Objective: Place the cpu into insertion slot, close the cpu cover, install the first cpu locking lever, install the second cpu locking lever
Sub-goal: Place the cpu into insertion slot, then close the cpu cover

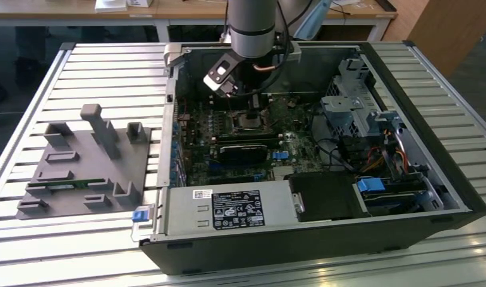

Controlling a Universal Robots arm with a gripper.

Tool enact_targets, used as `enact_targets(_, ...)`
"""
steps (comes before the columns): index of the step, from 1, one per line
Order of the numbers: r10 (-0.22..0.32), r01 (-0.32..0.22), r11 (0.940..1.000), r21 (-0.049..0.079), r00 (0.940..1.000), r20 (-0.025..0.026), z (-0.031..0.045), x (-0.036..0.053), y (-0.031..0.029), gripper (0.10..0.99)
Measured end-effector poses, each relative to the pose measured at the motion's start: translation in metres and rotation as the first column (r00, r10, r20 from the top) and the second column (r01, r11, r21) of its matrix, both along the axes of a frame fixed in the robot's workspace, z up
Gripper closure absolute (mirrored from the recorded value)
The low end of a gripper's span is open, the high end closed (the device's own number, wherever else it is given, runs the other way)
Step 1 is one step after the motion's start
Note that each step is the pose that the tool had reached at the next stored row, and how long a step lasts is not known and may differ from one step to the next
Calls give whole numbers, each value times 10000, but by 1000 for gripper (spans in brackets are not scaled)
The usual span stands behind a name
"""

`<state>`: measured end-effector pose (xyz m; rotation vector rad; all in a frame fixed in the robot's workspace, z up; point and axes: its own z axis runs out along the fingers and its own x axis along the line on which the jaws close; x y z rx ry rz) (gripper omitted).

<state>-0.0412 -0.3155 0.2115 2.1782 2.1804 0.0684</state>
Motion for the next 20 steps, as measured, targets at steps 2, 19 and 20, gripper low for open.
enact_targets(2,-1,1,10000,0,10000,-1,10,0,0,980)
enact_targets(19,-32,32,10000,1,10000,-9,141,0,0,980)
enact_targets(20,-32,32,10000,1,10000,-13,160,0,0,980)
